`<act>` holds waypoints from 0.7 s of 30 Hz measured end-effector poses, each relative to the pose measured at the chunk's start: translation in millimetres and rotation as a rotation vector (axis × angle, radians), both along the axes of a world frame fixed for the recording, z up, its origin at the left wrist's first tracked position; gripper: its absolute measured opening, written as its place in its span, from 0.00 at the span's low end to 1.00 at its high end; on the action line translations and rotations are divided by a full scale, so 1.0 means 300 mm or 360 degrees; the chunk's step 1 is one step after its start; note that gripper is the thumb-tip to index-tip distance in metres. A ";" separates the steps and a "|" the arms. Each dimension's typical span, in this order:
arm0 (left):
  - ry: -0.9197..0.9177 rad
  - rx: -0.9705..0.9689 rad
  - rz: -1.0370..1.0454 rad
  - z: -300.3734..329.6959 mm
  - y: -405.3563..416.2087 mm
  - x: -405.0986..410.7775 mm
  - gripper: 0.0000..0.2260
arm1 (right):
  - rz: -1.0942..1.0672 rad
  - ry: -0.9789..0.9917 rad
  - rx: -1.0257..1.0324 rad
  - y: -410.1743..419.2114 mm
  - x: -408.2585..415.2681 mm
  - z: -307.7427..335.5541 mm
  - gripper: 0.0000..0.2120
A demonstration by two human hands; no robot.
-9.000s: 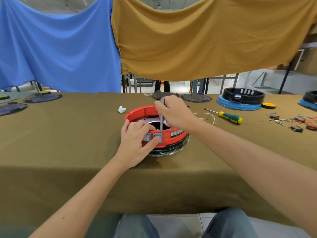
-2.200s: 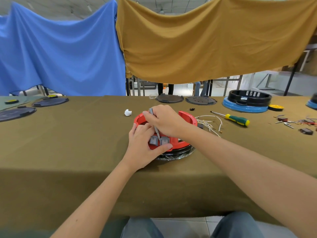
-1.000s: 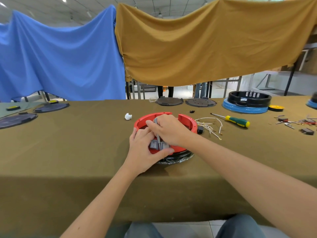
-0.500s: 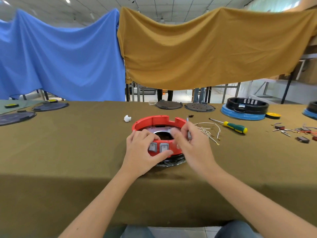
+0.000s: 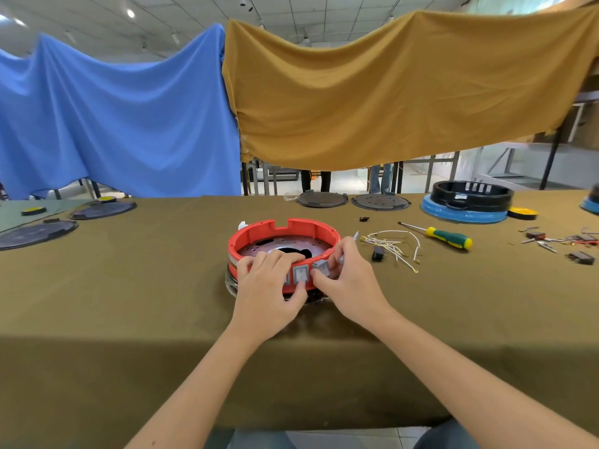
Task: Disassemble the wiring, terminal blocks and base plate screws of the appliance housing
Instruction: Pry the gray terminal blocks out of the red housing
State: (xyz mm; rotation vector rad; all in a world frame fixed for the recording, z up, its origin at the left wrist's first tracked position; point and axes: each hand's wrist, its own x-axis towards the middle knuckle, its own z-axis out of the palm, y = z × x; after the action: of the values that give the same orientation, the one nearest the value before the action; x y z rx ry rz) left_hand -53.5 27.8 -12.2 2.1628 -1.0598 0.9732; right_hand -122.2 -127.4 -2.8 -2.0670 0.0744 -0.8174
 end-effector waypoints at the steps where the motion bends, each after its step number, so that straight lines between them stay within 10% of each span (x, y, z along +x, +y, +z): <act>1: -0.0005 0.0009 0.0006 0.000 0.000 0.000 0.15 | 0.0029 0.0000 0.0024 -0.006 0.006 0.000 0.18; 10: 0.0025 -0.0013 0.0028 0.001 -0.004 -0.001 0.13 | 0.0374 -0.0046 0.0981 -0.087 -0.020 -0.030 0.16; 21: 0.0046 -0.0029 0.0071 0.000 -0.005 -0.004 0.13 | -0.0363 0.0065 0.0312 -0.245 -0.035 0.021 0.14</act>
State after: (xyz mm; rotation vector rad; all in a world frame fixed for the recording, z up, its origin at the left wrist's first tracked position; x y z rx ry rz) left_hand -54.6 26.1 -12.3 2.1876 -0.9894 0.9649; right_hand -132.7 -201.0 3.3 -1.9109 0.4033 -0.8687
